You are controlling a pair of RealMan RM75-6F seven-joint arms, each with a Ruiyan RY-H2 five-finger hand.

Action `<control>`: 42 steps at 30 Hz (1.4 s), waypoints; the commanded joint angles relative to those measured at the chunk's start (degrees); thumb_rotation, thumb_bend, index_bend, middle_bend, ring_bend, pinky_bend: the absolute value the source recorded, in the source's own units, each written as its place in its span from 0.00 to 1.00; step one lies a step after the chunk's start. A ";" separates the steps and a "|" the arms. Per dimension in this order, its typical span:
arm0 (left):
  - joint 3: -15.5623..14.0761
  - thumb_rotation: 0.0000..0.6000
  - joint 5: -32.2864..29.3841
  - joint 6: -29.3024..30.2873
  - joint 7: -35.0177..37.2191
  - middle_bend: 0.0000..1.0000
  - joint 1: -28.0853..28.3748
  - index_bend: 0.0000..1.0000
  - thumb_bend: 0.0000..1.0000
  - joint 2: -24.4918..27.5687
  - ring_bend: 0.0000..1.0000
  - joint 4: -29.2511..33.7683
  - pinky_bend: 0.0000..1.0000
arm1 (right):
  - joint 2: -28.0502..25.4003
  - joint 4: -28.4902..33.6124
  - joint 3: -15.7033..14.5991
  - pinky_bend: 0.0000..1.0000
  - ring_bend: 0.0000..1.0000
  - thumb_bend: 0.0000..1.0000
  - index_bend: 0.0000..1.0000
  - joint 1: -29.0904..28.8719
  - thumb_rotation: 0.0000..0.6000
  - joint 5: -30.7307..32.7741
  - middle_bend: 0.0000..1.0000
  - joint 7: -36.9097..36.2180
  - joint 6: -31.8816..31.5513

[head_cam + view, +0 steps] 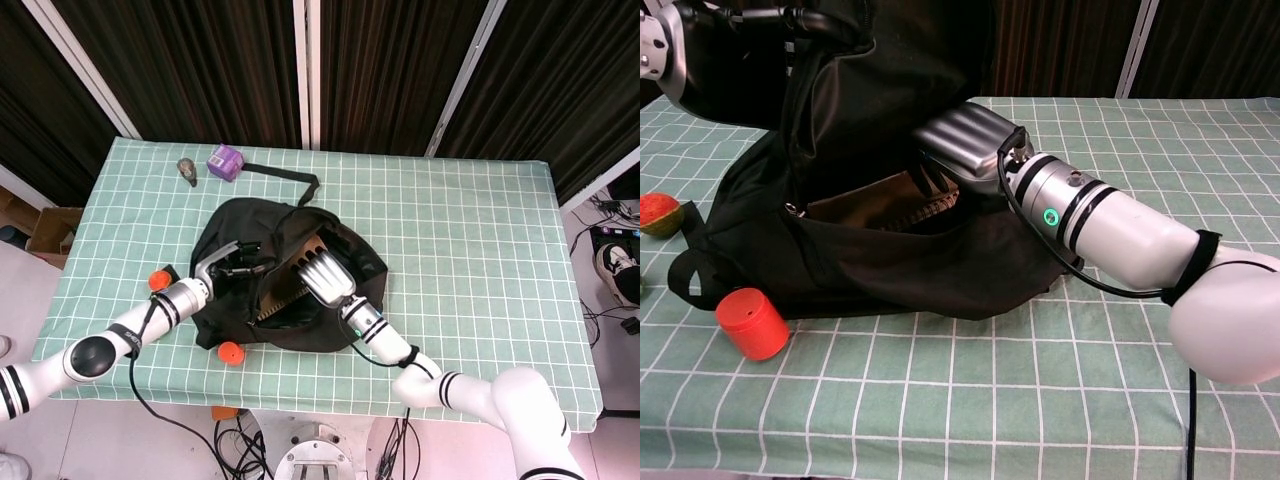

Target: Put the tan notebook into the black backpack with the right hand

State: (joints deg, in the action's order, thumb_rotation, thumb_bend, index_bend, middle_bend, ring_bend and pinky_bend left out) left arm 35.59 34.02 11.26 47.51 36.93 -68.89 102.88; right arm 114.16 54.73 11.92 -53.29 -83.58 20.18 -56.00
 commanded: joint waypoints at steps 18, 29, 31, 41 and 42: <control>-2.06 1.00 19.34 -4.64 -12.71 0.29 -4.33 0.19 0.20 0.57 0.27 2.02 0.39 | -45.15 34.44 -17.81 0.32 0.11 0.14 0.10 28.10 1.00 -5.50 0.25 -8.22 -21.88; 11.19 1.00 25.40 -8.64 -16.96 0.33 -19.06 0.21 0.12 -0.71 0.28 4.58 0.39 | -46.96 27.21 -15.55 0.32 0.11 0.15 0.12 35.88 1.00 -2.68 0.26 -21.36 -28.70; 11.91 1.00 28.47 -4.73 -19.58 0.36 -21.48 0.24 0.12 -1.10 0.29 2.79 0.39 | -47.48 27.01 -15.21 0.32 0.11 0.15 0.12 36.14 1.00 -1.81 0.27 -22.47 -27.41; -1.59 1.00 48.35 38.62 -57.90 0.35 -27.86 0.28 0.12 -5.45 0.29 -14.09 0.37 | -54.19 32.10 -15.28 0.13 0.02 0.19 0.01 37.96 1.00 0.19 0.15 -30.17 -22.53; -2.54 1.00 48.53 41.05 -58.84 0.34 -28.62 0.28 0.12 -5.61 0.29 -14.43 0.36 | -54.41 32.31 -15.30 0.12 0.01 0.19 0.00 38.47 1.00 0.13 0.14 -30.34 -22.95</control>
State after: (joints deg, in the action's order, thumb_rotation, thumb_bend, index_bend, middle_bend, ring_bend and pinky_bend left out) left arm 40.19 74.30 33.52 4.80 12.64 -71.38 96.54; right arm 60.30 86.44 -3.32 -15.55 -83.57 -9.68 -78.78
